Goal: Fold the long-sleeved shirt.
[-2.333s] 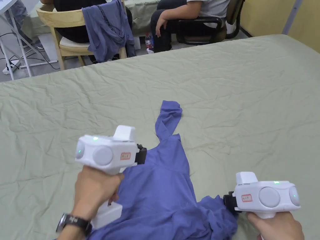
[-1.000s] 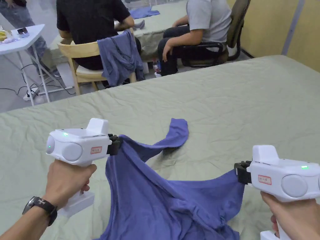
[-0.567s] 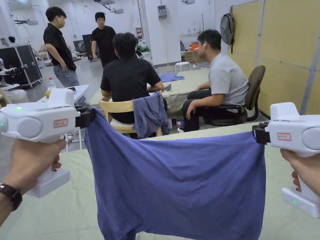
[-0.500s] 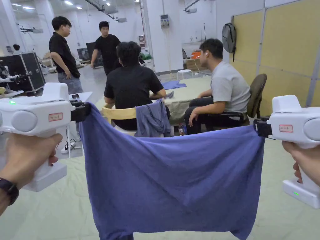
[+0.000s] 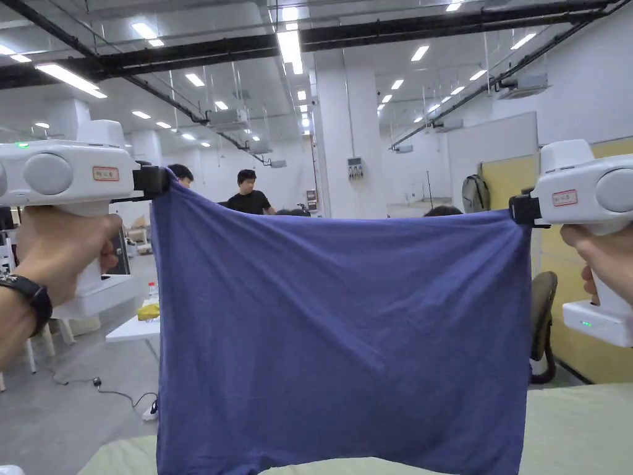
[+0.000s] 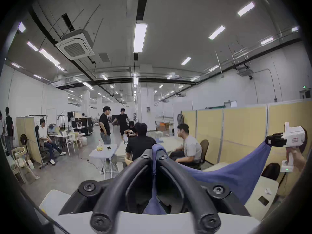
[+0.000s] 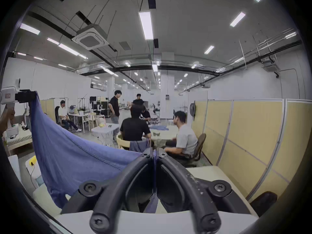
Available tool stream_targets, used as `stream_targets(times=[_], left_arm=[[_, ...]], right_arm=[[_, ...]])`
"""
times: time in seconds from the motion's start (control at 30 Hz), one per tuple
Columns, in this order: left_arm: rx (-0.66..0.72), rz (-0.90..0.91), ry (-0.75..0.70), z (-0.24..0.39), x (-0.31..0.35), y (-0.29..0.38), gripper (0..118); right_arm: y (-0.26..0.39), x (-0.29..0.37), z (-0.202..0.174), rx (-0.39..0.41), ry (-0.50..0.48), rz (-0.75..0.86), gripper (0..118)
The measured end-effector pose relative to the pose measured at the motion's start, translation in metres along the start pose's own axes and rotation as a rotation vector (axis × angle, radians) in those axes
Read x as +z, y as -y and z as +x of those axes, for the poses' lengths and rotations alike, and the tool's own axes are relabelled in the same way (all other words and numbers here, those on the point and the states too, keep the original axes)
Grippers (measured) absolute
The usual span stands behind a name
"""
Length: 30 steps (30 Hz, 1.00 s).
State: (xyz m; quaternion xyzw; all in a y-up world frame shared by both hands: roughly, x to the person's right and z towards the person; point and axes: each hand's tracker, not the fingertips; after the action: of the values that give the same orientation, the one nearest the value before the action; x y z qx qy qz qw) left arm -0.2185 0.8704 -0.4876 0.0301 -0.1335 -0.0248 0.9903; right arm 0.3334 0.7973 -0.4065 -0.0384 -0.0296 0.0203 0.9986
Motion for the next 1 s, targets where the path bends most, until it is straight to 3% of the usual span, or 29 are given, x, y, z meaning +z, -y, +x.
stream_targets(times=[0.4,0.53,1.0], left_arm=[[0.021,0.075,-0.016,-0.002,0.000,-0.078,1],[0.091,0.087,0.005,-0.009,0.001,-0.077,1],[0.078,0.065,-0.011,-0.013,-0.041,-0.051,1]], right_arm=[[-0.109,-0.003,0.023,-0.109,-0.005,0.133,3],[-0.118,-0.004,0.022,-0.072,0.024,0.136,3],[-0.108,-0.046,0.024,-0.060,0.055,0.124,3]])
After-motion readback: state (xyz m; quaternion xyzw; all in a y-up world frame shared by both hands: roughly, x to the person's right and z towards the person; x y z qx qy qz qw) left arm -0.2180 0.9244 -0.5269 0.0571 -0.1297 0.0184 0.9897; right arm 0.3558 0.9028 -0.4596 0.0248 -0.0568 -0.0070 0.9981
